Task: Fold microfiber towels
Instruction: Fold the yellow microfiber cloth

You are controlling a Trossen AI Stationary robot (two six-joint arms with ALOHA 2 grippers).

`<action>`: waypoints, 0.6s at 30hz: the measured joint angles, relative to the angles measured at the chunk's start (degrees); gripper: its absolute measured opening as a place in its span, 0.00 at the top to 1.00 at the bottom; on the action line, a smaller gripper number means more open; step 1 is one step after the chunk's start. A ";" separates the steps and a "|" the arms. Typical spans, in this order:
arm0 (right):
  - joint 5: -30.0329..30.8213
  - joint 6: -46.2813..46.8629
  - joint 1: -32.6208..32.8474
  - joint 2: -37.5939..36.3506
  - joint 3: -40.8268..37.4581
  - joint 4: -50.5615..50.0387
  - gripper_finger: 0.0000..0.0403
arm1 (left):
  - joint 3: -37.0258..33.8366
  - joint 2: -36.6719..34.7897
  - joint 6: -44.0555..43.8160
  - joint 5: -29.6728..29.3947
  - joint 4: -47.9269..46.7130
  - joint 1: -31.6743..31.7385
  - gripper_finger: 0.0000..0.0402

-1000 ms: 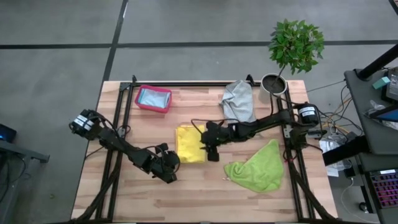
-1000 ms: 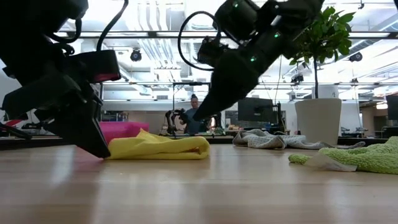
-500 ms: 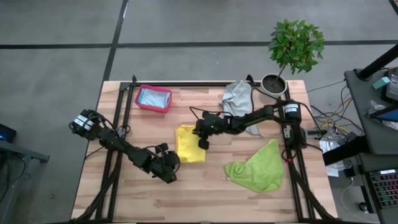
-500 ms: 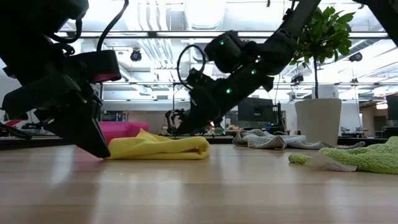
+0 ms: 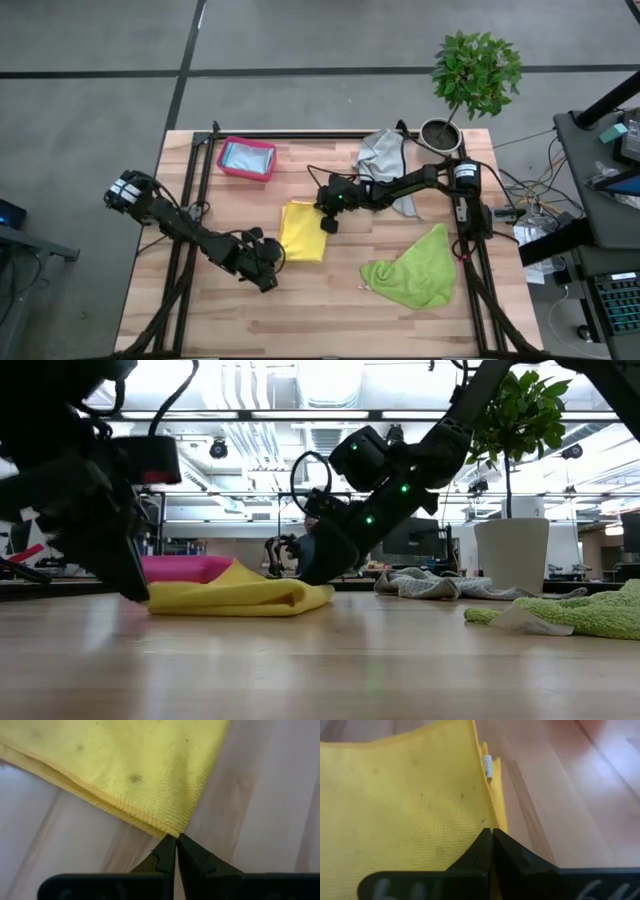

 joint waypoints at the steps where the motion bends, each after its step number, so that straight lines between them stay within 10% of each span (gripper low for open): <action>1: 0.01 0.00 0.00 -0.23 0.00 -0.02 0.98 | 0.01 -0.50 -0.02 -0.01 -0.35 0.05 1.00; 18: -0.43 -0.18 6.87 -9.00 -2.07 -2.35 0.98 | 0.01 -3.73 -1.47 1.71 -6.59 0.15 0.79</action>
